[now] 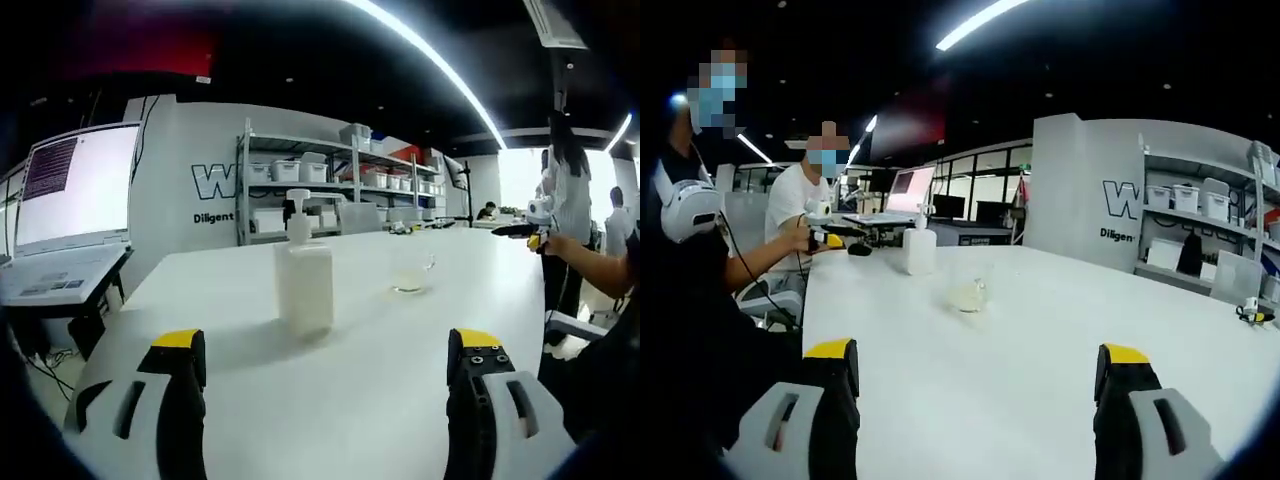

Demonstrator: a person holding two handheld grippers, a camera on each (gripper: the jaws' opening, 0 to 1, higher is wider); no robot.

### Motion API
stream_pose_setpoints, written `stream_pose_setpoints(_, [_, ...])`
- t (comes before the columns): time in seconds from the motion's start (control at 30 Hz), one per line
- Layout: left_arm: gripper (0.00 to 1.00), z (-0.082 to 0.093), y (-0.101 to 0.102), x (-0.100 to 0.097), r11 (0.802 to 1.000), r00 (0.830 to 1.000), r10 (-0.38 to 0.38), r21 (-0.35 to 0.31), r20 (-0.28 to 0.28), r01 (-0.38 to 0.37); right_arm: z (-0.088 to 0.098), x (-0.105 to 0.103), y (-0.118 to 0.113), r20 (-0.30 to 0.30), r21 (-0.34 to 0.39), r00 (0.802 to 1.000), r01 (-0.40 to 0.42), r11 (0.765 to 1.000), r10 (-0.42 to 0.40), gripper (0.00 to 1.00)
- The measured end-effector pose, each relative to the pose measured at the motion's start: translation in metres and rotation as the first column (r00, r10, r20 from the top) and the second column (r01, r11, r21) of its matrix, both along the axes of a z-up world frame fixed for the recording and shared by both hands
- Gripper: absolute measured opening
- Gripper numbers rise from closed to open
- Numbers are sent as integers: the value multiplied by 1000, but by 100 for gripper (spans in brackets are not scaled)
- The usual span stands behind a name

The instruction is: Hold the bottle steady, press the pump all the way down and release, and repeat the specified number of times to dispense into the cup

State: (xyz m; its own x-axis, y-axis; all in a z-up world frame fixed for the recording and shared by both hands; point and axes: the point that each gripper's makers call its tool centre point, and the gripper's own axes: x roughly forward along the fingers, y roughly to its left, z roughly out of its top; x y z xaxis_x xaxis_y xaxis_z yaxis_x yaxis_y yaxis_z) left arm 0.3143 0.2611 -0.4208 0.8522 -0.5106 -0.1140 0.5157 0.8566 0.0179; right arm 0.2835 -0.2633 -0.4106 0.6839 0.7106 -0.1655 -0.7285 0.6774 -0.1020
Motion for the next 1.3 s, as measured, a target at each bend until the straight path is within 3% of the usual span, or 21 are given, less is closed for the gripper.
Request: stream_pose_setpoints(1.3, [99, -8, 3, 4, 999, 999, 37, 10, -20, -37, -5, 0, 4, -7, -11, 1000, -7, 1000, 7, 100])
